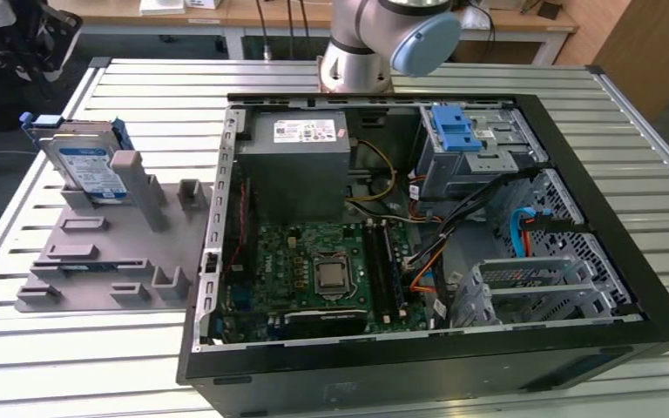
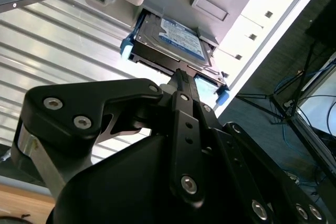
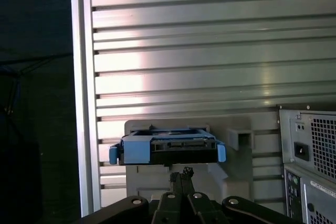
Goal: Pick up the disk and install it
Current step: 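Reach for the disk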
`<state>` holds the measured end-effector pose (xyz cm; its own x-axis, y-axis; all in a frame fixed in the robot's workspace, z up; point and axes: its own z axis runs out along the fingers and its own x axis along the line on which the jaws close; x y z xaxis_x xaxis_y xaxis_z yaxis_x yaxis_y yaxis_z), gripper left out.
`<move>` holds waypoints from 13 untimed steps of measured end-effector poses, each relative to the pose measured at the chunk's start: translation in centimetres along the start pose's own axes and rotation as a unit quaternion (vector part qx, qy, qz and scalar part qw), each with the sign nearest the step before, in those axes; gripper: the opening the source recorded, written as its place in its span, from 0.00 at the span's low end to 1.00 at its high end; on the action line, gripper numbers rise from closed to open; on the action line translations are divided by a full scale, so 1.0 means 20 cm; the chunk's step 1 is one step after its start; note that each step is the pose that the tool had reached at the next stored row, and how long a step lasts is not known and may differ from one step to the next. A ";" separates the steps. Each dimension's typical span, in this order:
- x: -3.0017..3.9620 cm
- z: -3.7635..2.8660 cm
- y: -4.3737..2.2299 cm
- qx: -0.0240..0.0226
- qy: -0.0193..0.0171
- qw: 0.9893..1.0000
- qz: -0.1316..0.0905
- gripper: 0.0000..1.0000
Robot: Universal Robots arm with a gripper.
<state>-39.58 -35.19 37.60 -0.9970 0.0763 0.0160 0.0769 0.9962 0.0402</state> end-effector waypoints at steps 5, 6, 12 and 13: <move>0.041 0.023 0.006 0.001 0.000 1.000 0.000 0.11; 0.050 0.027 0.008 0.001 0.000 1.000 0.000 0.11; 0.111 0.043 0.029 0.001 0.000 1.000 0.000 0.11; 0.124 0.045 0.032 0.001 0.000 1.000 0.000 0.11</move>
<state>-42.02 -34.32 36.78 -0.9970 0.0762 0.0158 0.0768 0.9963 0.0385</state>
